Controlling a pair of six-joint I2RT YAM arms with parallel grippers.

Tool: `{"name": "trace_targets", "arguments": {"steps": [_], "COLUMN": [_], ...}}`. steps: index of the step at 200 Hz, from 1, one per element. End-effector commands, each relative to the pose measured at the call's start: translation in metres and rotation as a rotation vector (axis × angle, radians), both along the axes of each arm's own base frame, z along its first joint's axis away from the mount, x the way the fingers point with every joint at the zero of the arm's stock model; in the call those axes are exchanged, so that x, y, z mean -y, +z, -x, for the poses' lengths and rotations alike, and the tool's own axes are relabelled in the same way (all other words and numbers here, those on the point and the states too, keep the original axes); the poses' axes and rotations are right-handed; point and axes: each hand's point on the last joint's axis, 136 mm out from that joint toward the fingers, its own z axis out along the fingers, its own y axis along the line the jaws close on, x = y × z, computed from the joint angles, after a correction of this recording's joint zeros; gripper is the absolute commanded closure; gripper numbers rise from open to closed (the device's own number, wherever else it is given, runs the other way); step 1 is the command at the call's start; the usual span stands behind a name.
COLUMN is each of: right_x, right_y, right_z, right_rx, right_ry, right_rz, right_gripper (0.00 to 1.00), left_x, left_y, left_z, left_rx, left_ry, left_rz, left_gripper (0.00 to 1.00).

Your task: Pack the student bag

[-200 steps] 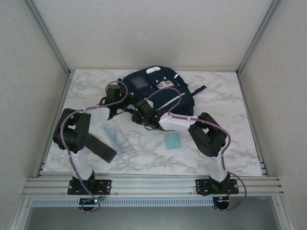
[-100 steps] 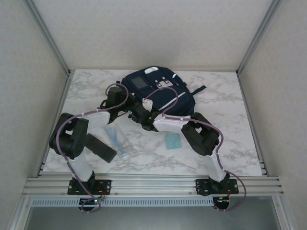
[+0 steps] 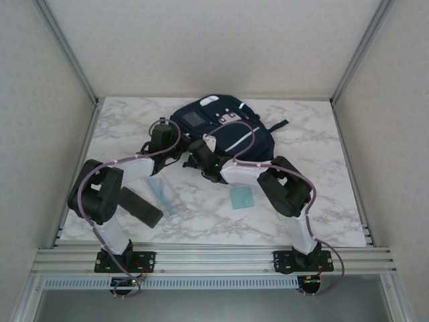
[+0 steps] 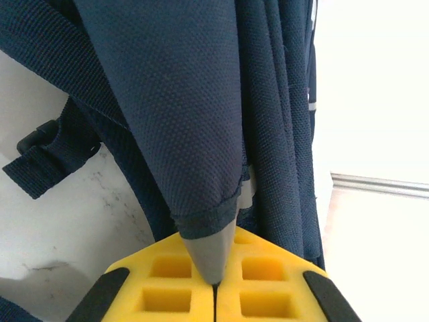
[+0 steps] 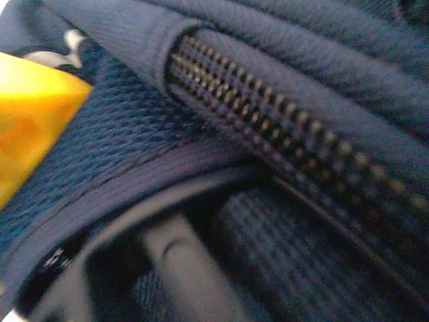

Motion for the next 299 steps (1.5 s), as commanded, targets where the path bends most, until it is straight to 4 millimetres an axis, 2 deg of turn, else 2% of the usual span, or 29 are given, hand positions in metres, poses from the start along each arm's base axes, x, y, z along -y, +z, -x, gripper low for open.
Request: {"name": "trace_targets", "arguments": {"steps": [1, 41, 78, 116, 154, 174, 194, 210, 218, 223, 229, 235, 245, 252, 271, 299], "right_x": [0.033, 0.058, 0.083, 0.117, 0.152, 0.177, 0.187, 0.177, 0.165, 0.158, 0.148, 0.138, 0.12, 0.108, 0.075, 0.036], "right_y": [0.02, -0.006, -0.018, -0.023, -0.021, -0.021, -0.022, -0.021, -0.019, -0.018, -0.016, -0.013, -0.005, 0.0, 0.017, 0.036], "right_z": [-0.007, 0.031, 0.066, 0.099, 0.131, 0.136, 0.146, 0.146, 0.14, 0.137, 0.131, 0.123, 0.109, 0.1, 0.077, 0.057], "right_rx": [0.035, -0.117, -0.27, -0.422, -0.512, -0.56, -0.607, -0.605, -0.589, -0.577, -0.56, -0.539, -0.502, -0.479, -0.426, -0.374], "right_ry": [-0.003, 0.123, 0.222, 0.248, 0.289, 0.279, 0.306, 0.339, 0.36, 0.371, 0.383, 0.396, 0.414, 0.427, 0.474, 0.545], "right_rz": [0.015, 0.118, 0.198, 0.283, 0.378, 0.401, 0.391, 0.346, 0.302, 0.277, 0.245, 0.211, 0.159, 0.125, 0.04, -0.038], "right_gripper": [1.0, 1.0, 1.0, 1.0, 1.0, 1.0, 1.0, 1.0, 1.0, 1.0, 1.0, 1.0, 1.0, 1.0, 1.0, 1.0], "left_x": [-0.003, -0.013, -0.019, -0.022, -0.037, -0.042, -0.043, -0.036, -0.03, -0.027, -0.023, -0.021, -0.021, -0.022, -0.025, -0.02], "left_y": [-0.005, 0.008, 0.017, 0.016, 0.012, 0.012, 0.012, 0.011, 0.012, 0.011, 0.011, 0.009, 0.009, 0.008, 0.006, -0.002], "left_z": [-0.007, -0.031, -0.045, -0.054, -0.067, -0.078, -0.094, -0.108, -0.114, -0.115, -0.116, -0.114, -0.107, -0.099, -0.072, -0.028], "left_rx": [-0.008, 0.037, 0.068, 0.076, 0.077, 0.082, 0.091, 0.095, 0.097, 0.091, 0.083, 0.069, 0.055, 0.039, 0.01, -0.042], "left_ry": [-0.028, -0.01, 0.003, 0.012, 0.034, 0.022, -0.004, -0.039, -0.061, -0.072, -0.08, -0.082, -0.079, -0.077, -0.072, -0.065], "left_rz": [-0.006, -0.029, -0.051, -0.054, -0.068, -0.102, -0.123, -0.115, -0.099, -0.086, -0.07, -0.057, -0.046, -0.045, -0.034, -0.013], "left_gripper": [1.0, 1.0, 1.0, 1.0, 1.0, 1.0, 1.0, 1.0, 0.99, 0.88, 0.63, 0.44, 0.23, 0.14, 0.1, 0.11]}}
